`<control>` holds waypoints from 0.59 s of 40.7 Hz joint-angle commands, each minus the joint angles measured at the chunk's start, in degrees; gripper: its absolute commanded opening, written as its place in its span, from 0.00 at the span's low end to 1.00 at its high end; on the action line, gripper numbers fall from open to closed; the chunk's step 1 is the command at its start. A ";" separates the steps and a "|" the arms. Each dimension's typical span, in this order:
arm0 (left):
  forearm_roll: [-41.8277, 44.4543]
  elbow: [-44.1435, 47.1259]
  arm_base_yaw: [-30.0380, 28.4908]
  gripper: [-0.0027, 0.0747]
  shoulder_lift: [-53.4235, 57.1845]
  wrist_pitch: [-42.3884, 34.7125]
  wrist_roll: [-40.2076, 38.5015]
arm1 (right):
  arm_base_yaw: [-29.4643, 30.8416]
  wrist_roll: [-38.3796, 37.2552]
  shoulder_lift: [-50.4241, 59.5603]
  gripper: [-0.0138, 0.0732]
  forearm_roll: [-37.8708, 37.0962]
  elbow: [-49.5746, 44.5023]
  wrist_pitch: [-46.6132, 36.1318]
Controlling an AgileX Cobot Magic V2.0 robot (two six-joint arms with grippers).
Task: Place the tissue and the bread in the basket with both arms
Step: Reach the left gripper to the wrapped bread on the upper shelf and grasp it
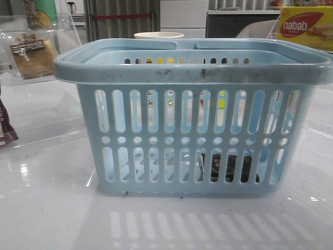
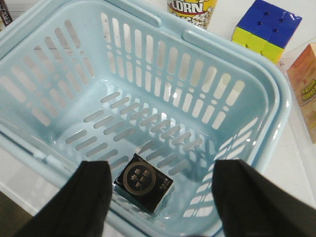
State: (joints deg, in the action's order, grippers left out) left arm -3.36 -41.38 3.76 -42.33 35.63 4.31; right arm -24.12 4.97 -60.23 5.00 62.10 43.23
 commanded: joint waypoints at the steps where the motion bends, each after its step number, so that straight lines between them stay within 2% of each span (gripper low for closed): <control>1: -0.48 -3.52 0.34 0.70 -3.40 -4.71 -0.26 | -0.01 0.94 4.60 0.78 -0.44 -1.06 -2.96; 4: -0.48 -5.07 0.34 0.73 -6.76 -4.73 -0.26 | -0.01 0.94 6.48 0.78 -0.44 -2.49 -2.83; 10: -0.48 -10.48 0.34 0.86 -15.39 -4.73 -0.83 | 0.05 0.94 7.16 0.78 -0.44 -3.39 -1.80; 20: -2.60 -22.45 -0.51 0.86 -30.64 -3.88 -1.66 | 0.05 0.94 7.16 0.78 -0.44 -3.39 -1.78; 24: -3.47 -28.75 -1.79 0.86 -37.29 -0.62 -1.47 | 0.05 0.94 7.16 0.78 -0.44 -3.39 -1.78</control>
State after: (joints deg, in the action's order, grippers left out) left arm -5.32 -64.28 2.95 -76.18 36.25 3.11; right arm -24.12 5.19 -53.91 5.00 57.29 45.07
